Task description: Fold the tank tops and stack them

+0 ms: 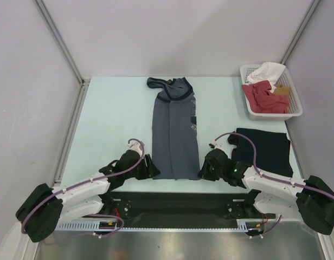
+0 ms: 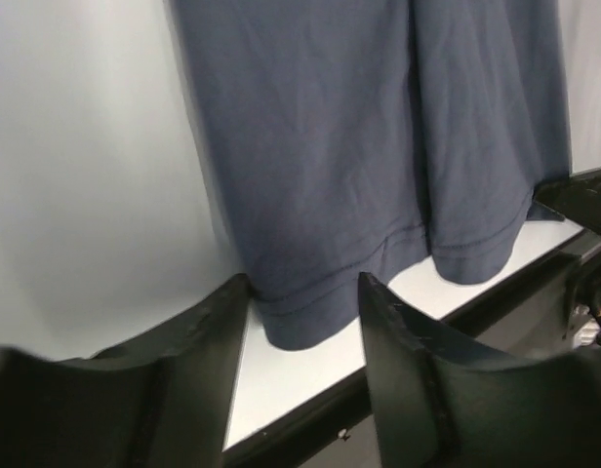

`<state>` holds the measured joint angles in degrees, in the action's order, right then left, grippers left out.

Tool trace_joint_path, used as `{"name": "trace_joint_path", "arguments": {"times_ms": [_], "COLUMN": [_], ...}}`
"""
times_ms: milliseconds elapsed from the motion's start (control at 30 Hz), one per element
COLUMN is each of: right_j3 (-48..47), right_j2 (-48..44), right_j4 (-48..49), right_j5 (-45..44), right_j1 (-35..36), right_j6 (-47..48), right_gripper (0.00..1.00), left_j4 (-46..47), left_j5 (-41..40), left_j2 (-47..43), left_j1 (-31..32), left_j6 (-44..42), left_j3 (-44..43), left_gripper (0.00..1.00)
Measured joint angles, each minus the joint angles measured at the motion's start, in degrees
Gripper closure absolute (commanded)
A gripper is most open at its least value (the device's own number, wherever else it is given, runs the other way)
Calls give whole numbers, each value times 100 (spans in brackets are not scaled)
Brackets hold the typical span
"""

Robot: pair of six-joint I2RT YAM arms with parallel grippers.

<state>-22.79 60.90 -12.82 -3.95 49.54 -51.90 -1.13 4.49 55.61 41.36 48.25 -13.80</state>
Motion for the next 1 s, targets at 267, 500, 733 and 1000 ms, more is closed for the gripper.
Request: {"name": "trace_joint_path", "arguments": {"times_ms": [267,500,733,1000], "right_j3": [-2,-138,-664,-1316], "right_j2": [-118,-424,-334,105], "right_j4": [-94,-448,-710,-935], "right_j5": [2,-22,-109,-258], "right_j1": [39,306,527,463], "right_j6": [2,7,122,446], "right_gripper": [91,92,91,91], "left_j4": [59,-542,-1045,-1556], "left_j5": [-118,-278,-289,-472], "left_j2": [264,-238,-476,-273], "left_j1": [398,492,492,501], "left_j6": [304,339,337,275], "left_j3": [39,74,4,-647], "left_gripper": [100,100,100,100]}}
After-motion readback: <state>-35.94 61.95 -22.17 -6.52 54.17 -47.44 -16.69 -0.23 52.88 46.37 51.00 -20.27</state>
